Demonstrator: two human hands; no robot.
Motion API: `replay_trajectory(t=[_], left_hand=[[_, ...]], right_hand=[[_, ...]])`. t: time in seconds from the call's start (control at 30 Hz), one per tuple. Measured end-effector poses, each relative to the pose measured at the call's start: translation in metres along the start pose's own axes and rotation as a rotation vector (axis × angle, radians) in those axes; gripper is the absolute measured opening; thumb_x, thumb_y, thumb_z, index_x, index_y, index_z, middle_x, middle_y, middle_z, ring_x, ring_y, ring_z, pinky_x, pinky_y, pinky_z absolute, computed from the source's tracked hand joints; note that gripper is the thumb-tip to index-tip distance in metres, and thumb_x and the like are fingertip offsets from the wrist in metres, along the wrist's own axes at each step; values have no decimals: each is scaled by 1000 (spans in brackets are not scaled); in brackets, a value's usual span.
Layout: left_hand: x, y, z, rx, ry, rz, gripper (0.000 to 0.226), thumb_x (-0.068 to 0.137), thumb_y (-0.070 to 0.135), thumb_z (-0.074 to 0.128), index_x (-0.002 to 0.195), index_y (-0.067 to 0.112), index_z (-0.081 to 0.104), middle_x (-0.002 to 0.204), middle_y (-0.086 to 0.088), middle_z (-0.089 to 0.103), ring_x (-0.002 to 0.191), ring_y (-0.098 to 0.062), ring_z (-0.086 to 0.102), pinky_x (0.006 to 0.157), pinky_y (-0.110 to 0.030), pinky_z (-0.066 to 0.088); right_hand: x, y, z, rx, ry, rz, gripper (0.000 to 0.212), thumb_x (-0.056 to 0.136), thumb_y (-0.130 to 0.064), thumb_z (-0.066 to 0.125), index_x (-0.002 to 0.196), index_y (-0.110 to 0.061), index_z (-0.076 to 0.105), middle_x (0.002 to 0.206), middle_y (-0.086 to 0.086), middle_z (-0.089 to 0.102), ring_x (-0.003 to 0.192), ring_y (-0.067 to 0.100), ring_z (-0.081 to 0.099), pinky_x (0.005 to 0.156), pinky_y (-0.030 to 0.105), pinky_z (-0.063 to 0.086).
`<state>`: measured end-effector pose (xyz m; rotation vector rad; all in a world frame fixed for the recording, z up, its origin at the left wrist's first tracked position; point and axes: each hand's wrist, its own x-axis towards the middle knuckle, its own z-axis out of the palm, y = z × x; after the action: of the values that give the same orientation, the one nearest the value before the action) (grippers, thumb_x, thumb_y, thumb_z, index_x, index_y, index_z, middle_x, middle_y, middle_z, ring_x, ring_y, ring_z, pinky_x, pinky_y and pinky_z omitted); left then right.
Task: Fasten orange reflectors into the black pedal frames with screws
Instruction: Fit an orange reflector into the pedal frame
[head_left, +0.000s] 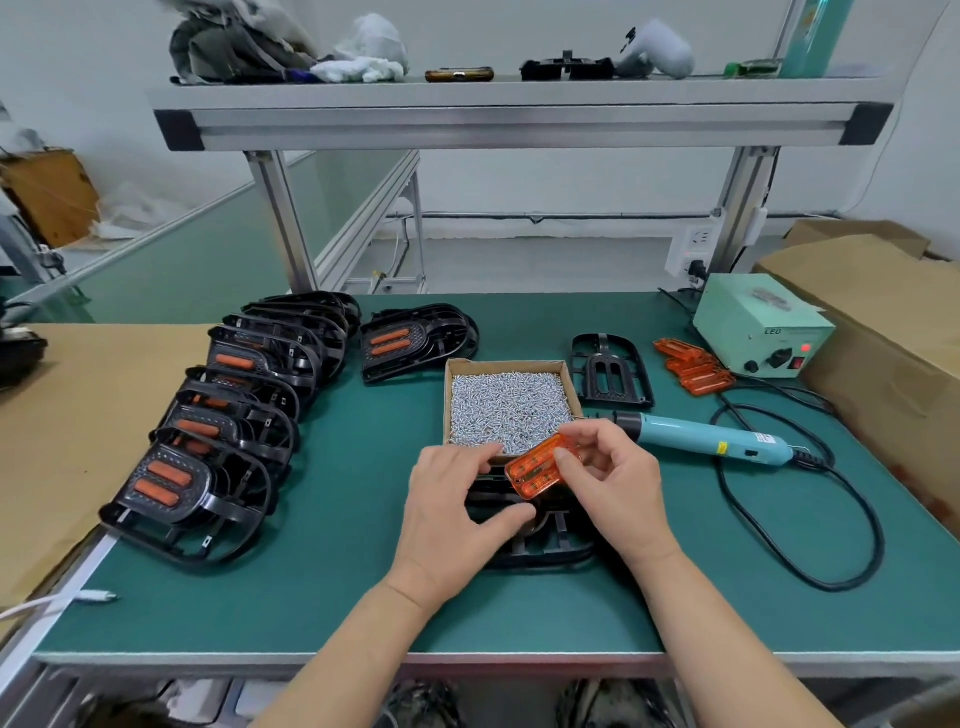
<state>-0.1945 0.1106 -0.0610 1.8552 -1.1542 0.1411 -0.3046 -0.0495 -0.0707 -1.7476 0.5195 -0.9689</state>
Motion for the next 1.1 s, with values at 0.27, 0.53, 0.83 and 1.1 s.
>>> replay_trajectory(t=[0.27,0.53,0.83,1.1], left_hand=[[0,-3,-1,55,-24,5,37,73,33,85,105,16,74,94,6,66,96,-18,53,91,-38,43],[-1,-3,0,-10,4,-20,37,72,24,86,107,21,72,98,13,64,101,-9,50,92,-11,36],[-2,-3,0,-20,39,-29,40,74,17,83,112,21,72,100,13,63,103,-11,51,93,-15,39],[-2,-2,-1,-52,52,-25,36,73,19,84,107,22,71,99,14,64,102,-11,52,92,-14,39]], right_hand=[[-3,3,6,-10,-40,-4,20,91,-2,71,99,-20,73,89,-5,75,78,15,73,76,30,60],[-3,6,0,3,-67,-36,32,91,4,53,100,-19,74,91,-2,75,77,17,72,74,36,61],[-4,3,2,-35,-68,-34,28,83,-8,55,99,-23,72,92,-8,74,85,18,71,79,45,61],[-5,1,3,-1,-69,-35,25,85,-5,66,101,-24,72,93,-4,74,84,17,71,77,49,62]])
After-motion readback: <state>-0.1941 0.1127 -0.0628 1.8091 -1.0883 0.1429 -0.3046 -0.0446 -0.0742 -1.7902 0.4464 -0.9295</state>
